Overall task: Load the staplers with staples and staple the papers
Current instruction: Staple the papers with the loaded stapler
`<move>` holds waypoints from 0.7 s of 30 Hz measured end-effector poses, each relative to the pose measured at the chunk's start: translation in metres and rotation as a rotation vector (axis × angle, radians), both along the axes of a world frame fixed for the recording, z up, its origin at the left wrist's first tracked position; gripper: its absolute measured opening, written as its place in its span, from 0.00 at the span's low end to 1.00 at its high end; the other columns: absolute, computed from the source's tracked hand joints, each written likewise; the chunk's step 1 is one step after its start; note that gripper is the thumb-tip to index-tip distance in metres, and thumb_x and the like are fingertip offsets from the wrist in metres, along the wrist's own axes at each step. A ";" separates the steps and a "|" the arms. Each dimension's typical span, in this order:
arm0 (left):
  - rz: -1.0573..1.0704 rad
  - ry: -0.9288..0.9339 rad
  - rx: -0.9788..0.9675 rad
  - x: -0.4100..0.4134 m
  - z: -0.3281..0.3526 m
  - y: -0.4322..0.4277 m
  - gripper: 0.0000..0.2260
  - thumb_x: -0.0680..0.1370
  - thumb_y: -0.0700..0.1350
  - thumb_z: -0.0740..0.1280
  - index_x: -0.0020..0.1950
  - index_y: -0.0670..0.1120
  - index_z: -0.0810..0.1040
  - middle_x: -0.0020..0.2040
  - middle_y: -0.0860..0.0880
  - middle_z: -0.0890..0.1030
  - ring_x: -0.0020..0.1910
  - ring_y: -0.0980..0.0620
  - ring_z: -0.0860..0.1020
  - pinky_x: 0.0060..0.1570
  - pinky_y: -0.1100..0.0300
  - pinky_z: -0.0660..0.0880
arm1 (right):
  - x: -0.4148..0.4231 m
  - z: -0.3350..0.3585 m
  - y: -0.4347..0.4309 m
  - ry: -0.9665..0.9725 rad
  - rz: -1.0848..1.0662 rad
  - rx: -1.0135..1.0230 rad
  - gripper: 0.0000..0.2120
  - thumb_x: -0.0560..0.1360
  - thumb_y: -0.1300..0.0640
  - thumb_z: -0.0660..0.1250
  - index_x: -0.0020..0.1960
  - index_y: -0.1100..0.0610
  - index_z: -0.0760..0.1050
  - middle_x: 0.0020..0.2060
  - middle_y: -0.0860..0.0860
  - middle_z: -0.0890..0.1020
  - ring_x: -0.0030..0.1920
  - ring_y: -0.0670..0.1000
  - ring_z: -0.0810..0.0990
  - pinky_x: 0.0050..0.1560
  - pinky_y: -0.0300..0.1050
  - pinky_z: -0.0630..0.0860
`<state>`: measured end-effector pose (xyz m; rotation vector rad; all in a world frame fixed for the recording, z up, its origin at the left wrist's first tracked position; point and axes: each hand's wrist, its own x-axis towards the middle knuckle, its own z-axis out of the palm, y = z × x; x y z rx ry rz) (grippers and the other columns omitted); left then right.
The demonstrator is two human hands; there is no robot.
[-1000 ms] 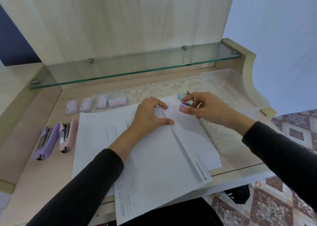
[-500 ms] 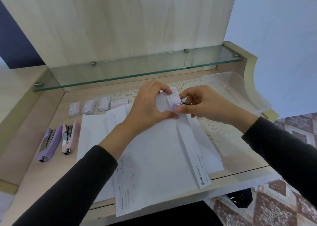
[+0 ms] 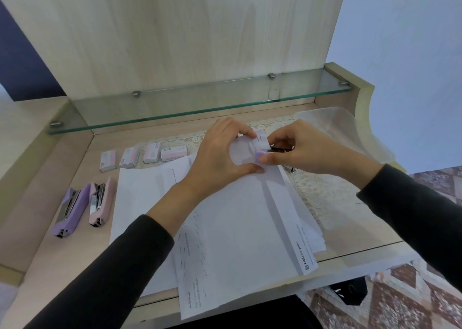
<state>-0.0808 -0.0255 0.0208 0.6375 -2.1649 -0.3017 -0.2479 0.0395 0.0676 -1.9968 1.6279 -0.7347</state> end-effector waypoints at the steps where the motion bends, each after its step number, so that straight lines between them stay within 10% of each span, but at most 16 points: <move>1: -0.002 -0.002 -0.003 0.000 0.000 0.001 0.21 0.64 0.55 0.73 0.49 0.43 0.76 0.46 0.50 0.76 0.45 0.60 0.67 0.47 0.67 0.65 | -0.001 0.001 0.000 -0.014 0.007 0.012 0.25 0.68 0.48 0.71 0.37 0.73 0.71 0.29 0.56 0.63 0.30 0.52 0.61 0.32 0.43 0.59; 10: -0.038 -0.018 -0.009 0.001 0.000 0.001 0.19 0.65 0.54 0.74 0.48 0.44 0.76 0.46 0.53 0.74 0.45 0.56 0.69 0.46 0.62 0.68 | -0.003 0.002 -0.006 0.002 -0.014 0.052 0.18 0.67 0.53 0.73 0.24 0.49 0.68 0.17 0.43 0.67 0.22 0.44 0.63 0.25 0.32 0.59; 21: 0.005 0.072 0.210 0.009 0.001 0.007 0.10 0.73 0.37 0.68 0.53 0.46 0.82 0.48 0.48 0.84 0.47 0.53 0.80 0.50 0.65 0.74 | -0.004 -0.001 -0.003 0.004 0.007 0.047 0.10 0.67 0.54 0.73 0.33 0.58 0.76 0.26 0.51 0.70 0.29 0.48 0.66 0.30 0.37 0.63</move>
